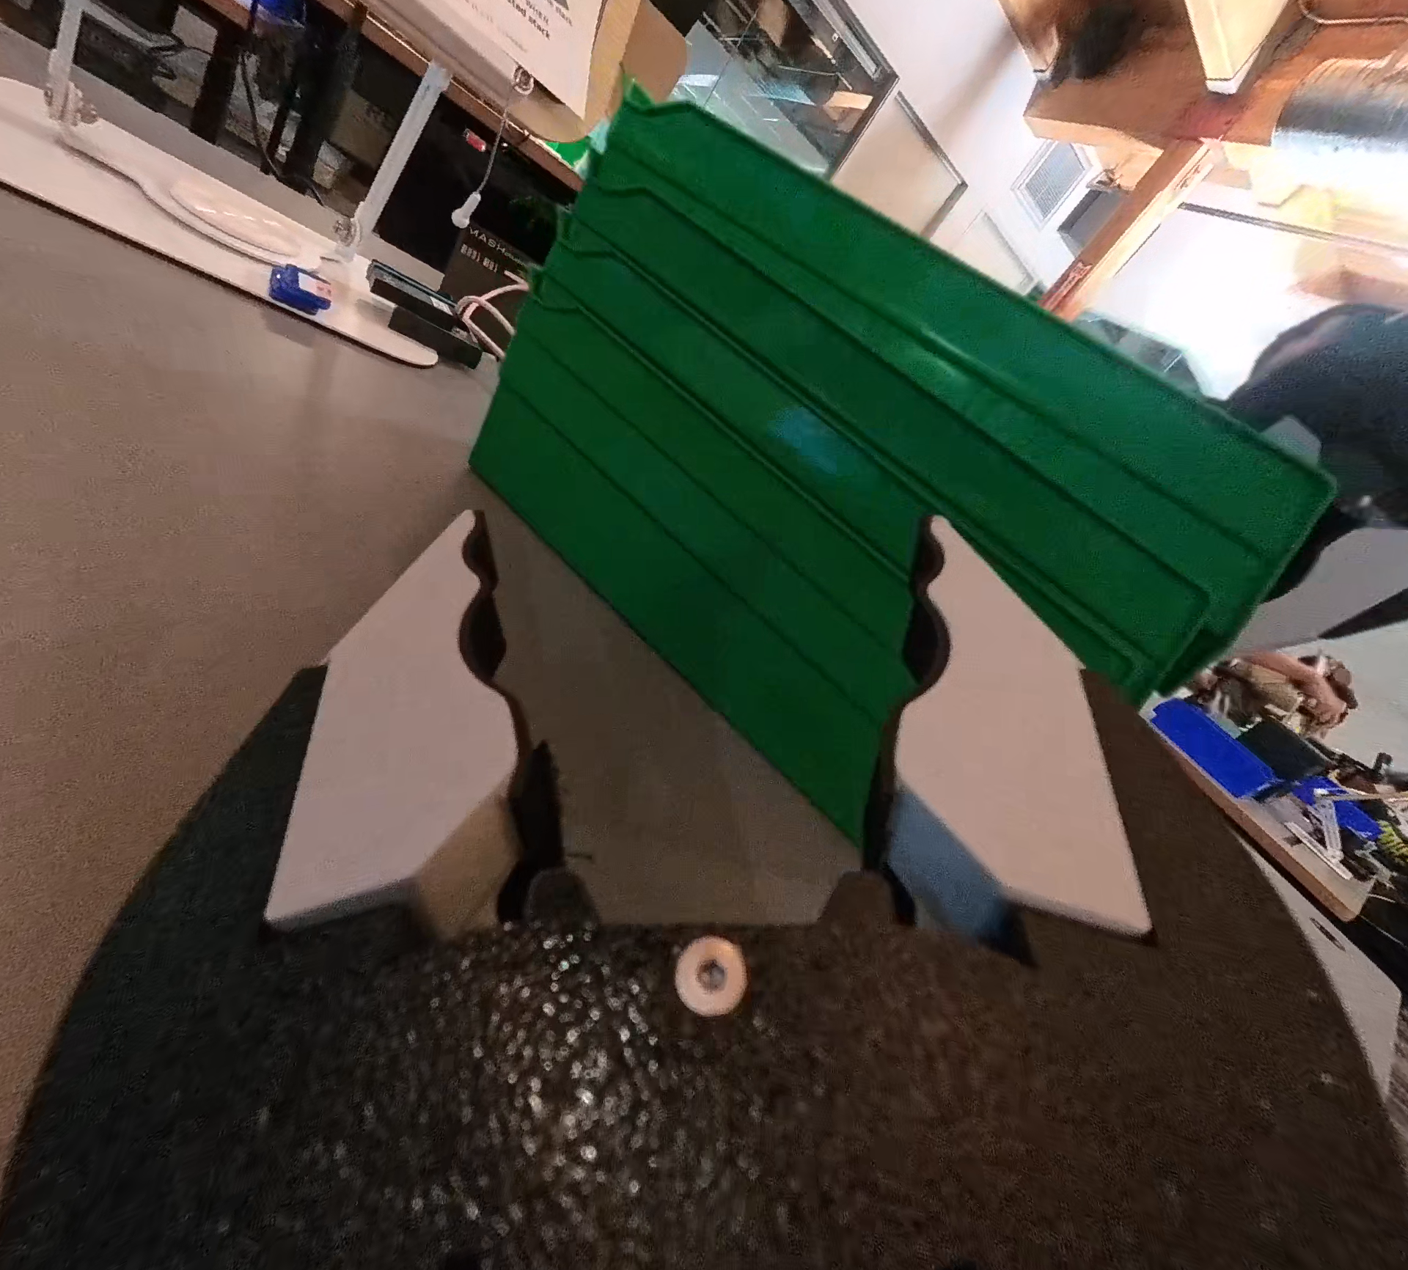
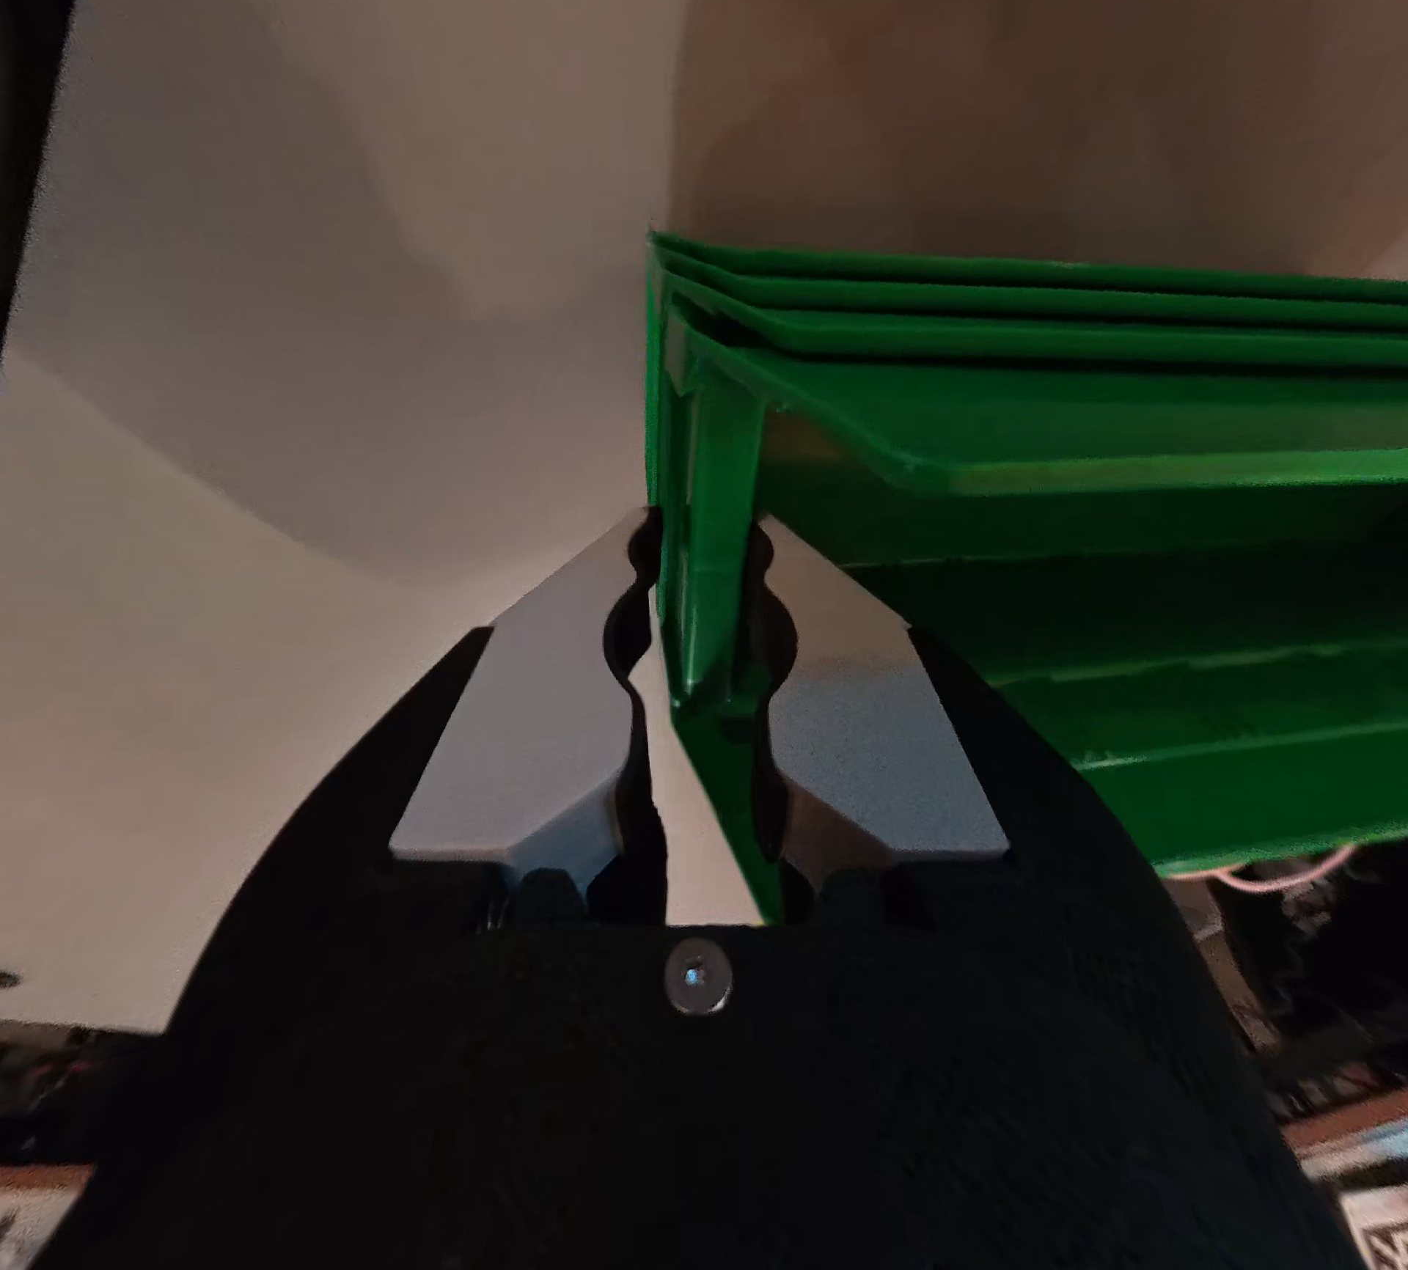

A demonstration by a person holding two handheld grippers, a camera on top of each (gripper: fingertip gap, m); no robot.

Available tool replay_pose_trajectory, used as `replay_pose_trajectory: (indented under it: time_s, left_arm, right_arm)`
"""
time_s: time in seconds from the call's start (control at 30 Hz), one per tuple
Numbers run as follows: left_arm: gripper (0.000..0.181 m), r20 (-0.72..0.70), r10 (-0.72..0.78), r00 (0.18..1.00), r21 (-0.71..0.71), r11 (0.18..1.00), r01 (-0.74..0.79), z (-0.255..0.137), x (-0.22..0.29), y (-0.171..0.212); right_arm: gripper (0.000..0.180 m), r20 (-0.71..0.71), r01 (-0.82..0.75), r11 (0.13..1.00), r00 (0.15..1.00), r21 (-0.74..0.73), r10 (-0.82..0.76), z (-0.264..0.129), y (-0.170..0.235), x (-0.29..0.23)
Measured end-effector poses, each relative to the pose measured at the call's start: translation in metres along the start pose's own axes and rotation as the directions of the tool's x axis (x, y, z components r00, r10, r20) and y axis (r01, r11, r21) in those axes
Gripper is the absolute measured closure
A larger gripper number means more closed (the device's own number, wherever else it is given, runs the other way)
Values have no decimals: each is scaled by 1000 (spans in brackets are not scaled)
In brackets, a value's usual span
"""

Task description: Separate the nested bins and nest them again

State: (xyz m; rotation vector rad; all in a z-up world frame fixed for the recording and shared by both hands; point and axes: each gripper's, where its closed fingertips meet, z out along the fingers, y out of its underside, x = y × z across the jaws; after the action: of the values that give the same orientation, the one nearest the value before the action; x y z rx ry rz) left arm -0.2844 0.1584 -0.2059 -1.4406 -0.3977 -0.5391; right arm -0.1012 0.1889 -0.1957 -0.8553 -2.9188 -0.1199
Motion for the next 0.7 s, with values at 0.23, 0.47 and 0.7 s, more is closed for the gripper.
replay_pose_trajectory:
  time_s: [0.23,0.47,0.7]
  left_arm:
    - [73,23,20,1000,3,1000,-20,1,-2,0]
    - [74,24,39,999,2,999,-39,3,-1,-1]
    - [74,3,28,1000,5,1000,-28,2,3,0]
  right_arm:
    - [88,55,-364,882,930,301,365,-77,2,3]
    - [21,-36,-758,481,520,440,853,-79,9,152]
    - [46,5,-945,321,322,61,947,-18,16,159]
